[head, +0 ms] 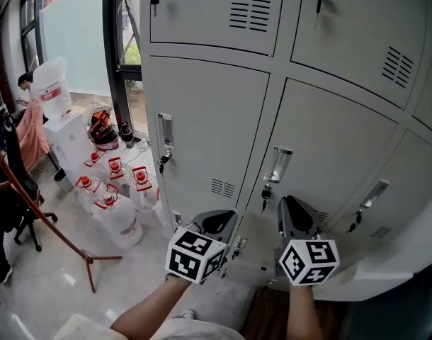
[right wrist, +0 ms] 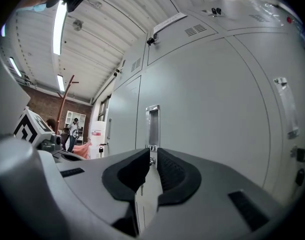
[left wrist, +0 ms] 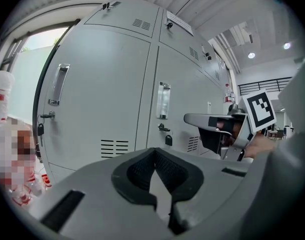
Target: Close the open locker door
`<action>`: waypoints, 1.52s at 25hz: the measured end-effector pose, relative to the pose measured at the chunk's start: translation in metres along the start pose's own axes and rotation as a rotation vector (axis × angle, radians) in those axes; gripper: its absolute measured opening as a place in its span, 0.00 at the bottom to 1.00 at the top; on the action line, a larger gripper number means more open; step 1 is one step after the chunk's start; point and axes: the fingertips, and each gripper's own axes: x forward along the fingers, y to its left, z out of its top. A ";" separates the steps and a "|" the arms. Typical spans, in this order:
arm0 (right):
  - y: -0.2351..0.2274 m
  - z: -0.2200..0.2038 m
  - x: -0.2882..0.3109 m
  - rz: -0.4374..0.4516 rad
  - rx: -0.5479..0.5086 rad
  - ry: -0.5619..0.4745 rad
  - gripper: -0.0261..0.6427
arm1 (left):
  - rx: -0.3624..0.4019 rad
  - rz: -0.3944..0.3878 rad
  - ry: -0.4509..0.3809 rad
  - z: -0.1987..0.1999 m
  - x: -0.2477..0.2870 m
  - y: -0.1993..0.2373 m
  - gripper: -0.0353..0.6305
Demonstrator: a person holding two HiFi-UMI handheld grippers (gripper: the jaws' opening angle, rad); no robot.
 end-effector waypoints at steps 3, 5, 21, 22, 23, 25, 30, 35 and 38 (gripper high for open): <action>-0.003 -0.006 -0.018 -0.005 0.004 0.017 0.10 | 0.001 -0.012 0.001 -0.002 0.000 -0.016 0.06; -0.005 -0.010 -0.030 -0.007 0.005 0.028 0.10 | 0.000 -0.020 0.003 -0.003 -0.001 -0.028 0.06; 0.003 -0.019 -0.108 0.014 0.012 0.061 0.05 | 0.029 -0.056 0.007 -0.003 -0.012 -0.092 0.06; 0.004 -0.019 -0.112 0.015 0.010 0.063 0.05 | 0.033 -0.059 0.007 -0.002 -0.012 -0.095 0.06; 0.004 -0.019 -0.115 0.015 0.009 0.065 0.05 | 0.037 -0.061 0.006 -0.001 -0.013 -0.097 0.06; 0.004 -0.020 -0.119 0.013 0.011 0.069 0.05 | 0.044 -0.064 0.005 0.000 -0.012 -0.100 0.06; 0.006 -0.023 -0.126 0.007 0.014 0.079 0.05 | 0.060 -0.078 0.009 0.004 -0.010 -0.104 0.06; 0.000 -0.023 -0.129 -0.011 0.011 0.085 0.05 | 0.078 -0.097 0.023 0.005 -0.008 -0.106 0.06; -0.004 -0.022 -0.130 -0.024 0.009 0.083 0.05 | 0.082 -0.102 0.031 0.002 -0.007 -0.106 0.06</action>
